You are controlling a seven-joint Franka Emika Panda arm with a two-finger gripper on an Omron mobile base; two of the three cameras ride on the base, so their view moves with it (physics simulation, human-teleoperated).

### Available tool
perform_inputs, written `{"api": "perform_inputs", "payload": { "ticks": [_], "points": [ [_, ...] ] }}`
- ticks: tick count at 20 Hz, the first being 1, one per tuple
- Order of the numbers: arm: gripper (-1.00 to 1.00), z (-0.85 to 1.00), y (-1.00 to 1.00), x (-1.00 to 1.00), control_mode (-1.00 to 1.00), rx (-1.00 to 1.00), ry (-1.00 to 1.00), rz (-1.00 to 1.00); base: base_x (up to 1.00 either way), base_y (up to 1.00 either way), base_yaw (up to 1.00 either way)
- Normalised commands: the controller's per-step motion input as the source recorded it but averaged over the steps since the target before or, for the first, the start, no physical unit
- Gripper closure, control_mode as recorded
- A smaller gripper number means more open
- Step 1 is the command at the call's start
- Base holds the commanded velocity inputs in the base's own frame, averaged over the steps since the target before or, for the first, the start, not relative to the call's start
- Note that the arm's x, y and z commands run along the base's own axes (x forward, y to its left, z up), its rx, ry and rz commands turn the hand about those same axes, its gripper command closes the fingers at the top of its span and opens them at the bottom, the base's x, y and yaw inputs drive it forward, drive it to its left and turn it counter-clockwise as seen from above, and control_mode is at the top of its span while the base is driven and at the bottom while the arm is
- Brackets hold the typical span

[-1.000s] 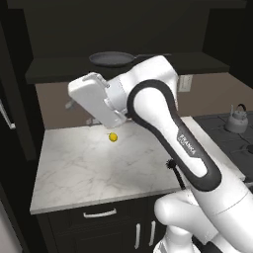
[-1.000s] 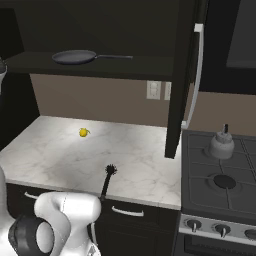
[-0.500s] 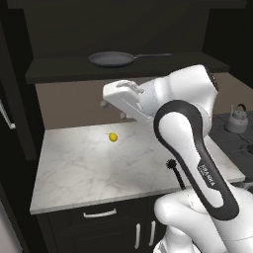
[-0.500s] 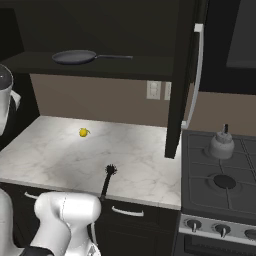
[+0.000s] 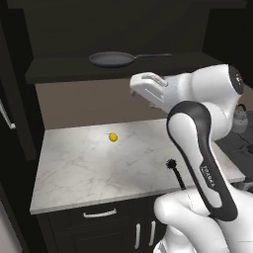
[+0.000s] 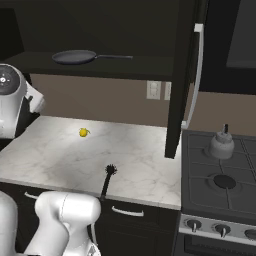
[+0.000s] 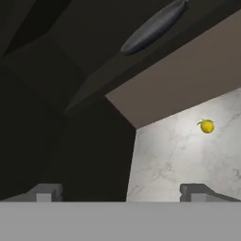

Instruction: Pick the pan from the cabinet and place it on the stove. Then turn on the stove burner for the pan.

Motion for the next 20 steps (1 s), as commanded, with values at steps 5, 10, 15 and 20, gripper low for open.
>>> {"api": "perform_inputs", "payload": {
  "ticks": [5, 10, 15, 20],
  "points": [
    [-1.0, 0.02, -0.62, 0.39, -1.0, 0.0, 0.0, -0.32, 0.0, 0.0, 0.0],
    [-1.0, 0.0, -0.41, 0.54, -1.0, 0.0, 0.0, -0.34, 0.0, 0.0, 0.0],
    [-1.0, 0.09, -0.32, 0.62, -1.0, 0.0, -0.01, -0.27, 0.0, 0.0, 0.0],
    [-1.0, 0.12, -0.26, 0.63, -1.0, 0.0, -0.03, -0.21, 0.0, 0.0, 0.0]
  ]
}}
